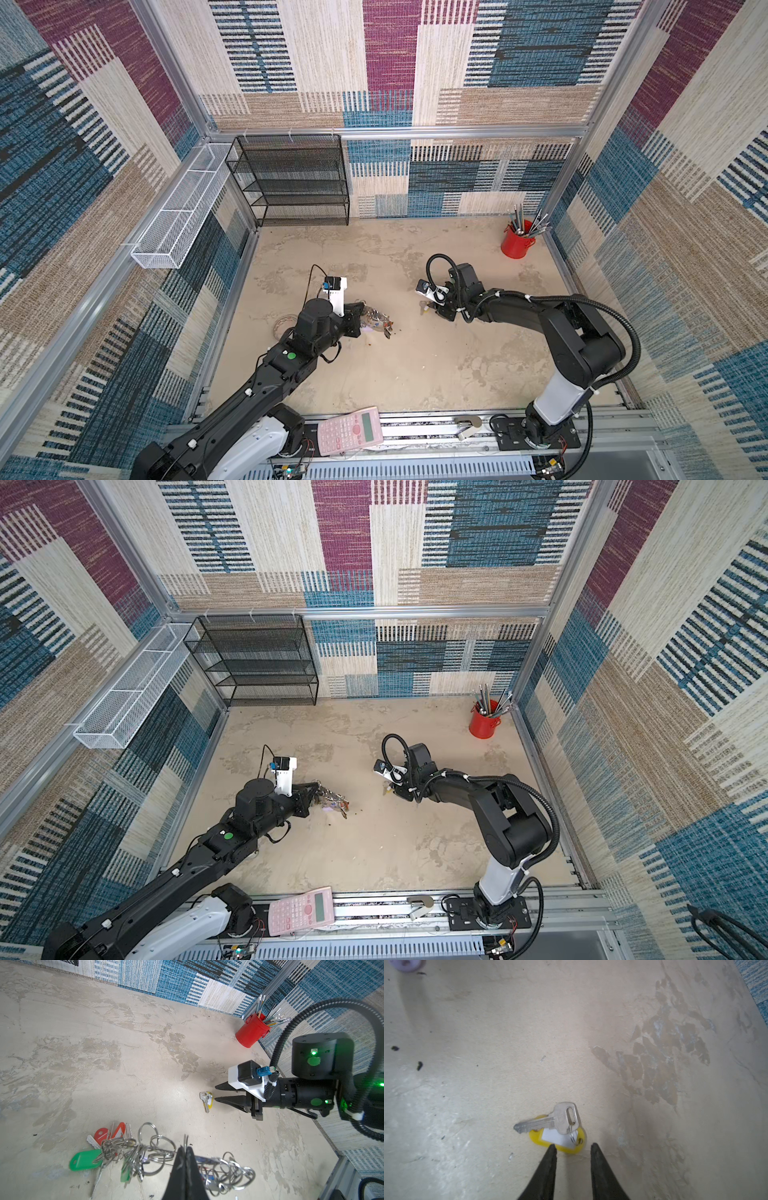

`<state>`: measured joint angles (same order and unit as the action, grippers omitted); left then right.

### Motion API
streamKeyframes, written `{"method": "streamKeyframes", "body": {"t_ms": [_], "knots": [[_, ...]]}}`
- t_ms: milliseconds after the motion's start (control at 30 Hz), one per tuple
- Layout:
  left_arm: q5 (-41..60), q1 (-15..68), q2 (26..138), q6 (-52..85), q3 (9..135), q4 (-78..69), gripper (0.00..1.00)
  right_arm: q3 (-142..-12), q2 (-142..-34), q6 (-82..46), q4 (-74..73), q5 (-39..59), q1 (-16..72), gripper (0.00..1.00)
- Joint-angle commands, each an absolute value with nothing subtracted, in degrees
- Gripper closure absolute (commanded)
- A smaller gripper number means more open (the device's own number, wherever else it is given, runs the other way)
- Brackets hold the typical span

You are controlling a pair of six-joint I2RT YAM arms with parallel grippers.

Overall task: Put the keys on the keyring
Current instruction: 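Lower the open right gripper over the yellow-tagged silver key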

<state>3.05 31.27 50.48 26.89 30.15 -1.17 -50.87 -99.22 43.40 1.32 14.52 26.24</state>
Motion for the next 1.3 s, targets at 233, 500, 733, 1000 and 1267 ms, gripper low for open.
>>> {"method": "streamKeyframes", "body": {"t_ms": [233,500,733,1000,1267], "knots": [[3.41,31.05,50.77,27.71,29.88,-5.46,1.00,-52.23,-101.47,44.18,1.10,14.14,26.00,0.79],[3.96,30.75,51.34,28.33,29.63,-6.37,1.00,-52.42,-101.91,43.72,-0.50,13.18,25.75,0.84],[4.23,30.43,51.40,28.52,29.44,-6.74,1.00,-53.25,-102.62,43.61,-0.55,13.18,25.71,0.83],[4.57,30.17,51.75,28.82,29.28,-7.26,1.00,-54.04,-102.68,43.75,0.26,14.41,25.71,0.78],[5.07,29.80,51.89,29.09,29.18,-7.66,1.00,-54.83,-103.40,44.22,1.21,15.38,25.75,0.73]]}}
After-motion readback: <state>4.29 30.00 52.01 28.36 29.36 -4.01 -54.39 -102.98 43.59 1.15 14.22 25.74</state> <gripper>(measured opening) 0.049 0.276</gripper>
